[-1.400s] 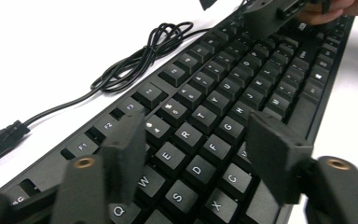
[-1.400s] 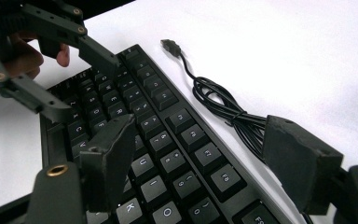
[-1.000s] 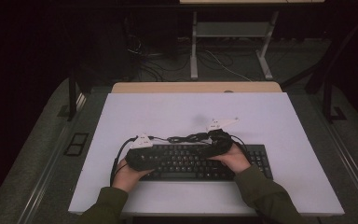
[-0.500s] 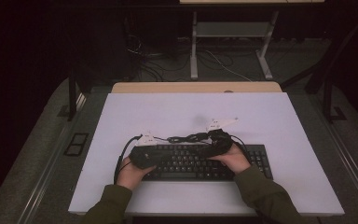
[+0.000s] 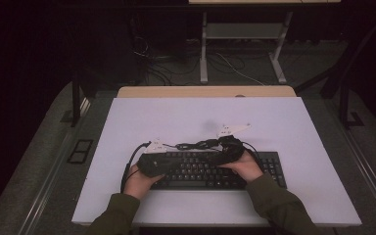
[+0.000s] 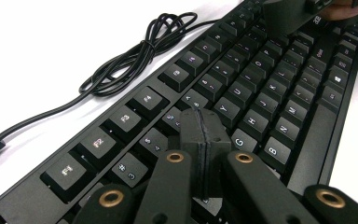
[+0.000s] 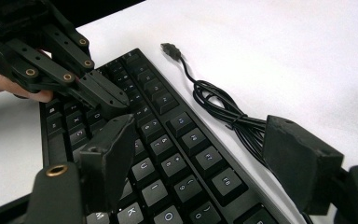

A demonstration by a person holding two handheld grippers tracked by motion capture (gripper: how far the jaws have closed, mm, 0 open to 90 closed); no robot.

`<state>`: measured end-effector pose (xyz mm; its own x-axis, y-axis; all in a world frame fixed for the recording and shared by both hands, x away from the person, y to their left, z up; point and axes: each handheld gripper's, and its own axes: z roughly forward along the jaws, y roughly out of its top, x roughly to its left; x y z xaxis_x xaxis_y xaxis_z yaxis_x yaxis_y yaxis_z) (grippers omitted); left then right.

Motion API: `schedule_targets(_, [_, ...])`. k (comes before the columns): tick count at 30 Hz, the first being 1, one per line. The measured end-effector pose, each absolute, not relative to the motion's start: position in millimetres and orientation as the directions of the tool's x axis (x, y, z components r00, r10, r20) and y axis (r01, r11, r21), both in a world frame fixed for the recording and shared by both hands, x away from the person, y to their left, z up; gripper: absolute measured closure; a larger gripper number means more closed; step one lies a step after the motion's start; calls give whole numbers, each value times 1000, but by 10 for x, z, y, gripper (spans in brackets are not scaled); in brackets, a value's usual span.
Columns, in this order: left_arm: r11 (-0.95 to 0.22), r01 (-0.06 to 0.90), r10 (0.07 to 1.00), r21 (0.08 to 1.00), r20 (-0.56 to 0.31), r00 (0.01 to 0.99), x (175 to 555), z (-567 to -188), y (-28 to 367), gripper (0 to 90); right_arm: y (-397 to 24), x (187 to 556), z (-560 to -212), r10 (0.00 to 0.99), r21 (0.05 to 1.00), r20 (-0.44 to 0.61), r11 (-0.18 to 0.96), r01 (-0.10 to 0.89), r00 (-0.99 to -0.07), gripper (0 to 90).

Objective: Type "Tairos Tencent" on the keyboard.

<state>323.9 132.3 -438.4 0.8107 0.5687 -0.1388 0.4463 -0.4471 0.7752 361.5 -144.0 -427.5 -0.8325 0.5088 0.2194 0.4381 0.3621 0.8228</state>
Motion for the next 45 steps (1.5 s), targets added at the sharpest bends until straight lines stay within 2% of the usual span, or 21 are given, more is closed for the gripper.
schedule_targets(35, [-429,431,558,794,-143,818,3200,-4326,1340,890,-1457,3619,-4264,514,827,222,351,440,-829,253])
schedule_targets(40, [-418,430,555,800,-150,818,3182,-4304,1367,833,-1461,3615,-4256,514,829,221,350,437,-829,254])
schedule_targets(45, [-409,429,560,806,-150,815,3150,-4289,1396,732,-1470,3605,-4250,508,826,222,356,437,-832,284])
